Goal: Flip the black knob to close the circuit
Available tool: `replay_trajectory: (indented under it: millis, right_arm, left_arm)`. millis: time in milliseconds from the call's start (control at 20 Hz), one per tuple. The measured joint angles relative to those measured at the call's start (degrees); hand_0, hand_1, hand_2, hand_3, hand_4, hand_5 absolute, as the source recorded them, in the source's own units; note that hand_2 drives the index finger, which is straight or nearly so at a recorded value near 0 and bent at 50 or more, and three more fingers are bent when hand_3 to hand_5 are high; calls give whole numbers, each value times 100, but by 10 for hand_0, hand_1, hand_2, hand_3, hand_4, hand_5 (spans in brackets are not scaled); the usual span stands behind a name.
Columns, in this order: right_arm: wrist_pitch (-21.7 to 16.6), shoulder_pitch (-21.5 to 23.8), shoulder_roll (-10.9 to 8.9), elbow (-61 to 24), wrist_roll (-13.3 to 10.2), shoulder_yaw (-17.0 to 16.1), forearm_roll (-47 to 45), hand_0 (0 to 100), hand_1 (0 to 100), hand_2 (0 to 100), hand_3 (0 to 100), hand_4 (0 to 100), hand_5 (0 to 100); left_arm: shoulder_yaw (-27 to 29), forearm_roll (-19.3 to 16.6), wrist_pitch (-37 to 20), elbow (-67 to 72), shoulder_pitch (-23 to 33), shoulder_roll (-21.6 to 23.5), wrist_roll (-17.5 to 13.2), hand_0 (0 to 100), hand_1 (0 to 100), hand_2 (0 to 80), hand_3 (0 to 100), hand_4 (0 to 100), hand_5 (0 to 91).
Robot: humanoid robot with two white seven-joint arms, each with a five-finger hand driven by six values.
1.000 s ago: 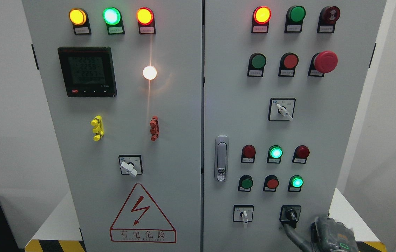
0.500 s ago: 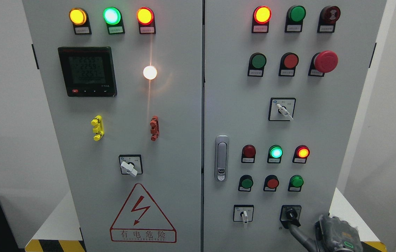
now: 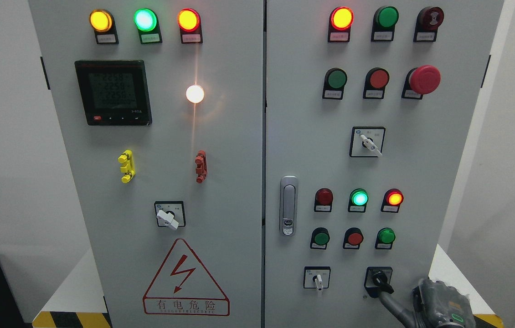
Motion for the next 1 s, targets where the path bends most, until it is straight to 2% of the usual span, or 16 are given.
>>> replay_trajectory:
  millis: [500,1000]
  right_arm:
    - [-6,-19,20,-78,1,-34,-12,0,0,901,1000,962,956]
    - [-147,37,144,-171,2,3,-19,0,0,901,1000,958,953]
  left_arm:
    - [0,0,0,0,0,0,0,120,556,0,0,0,0]
    - [0,0,0,0,0,0,0,120,556,0,0,0,0]
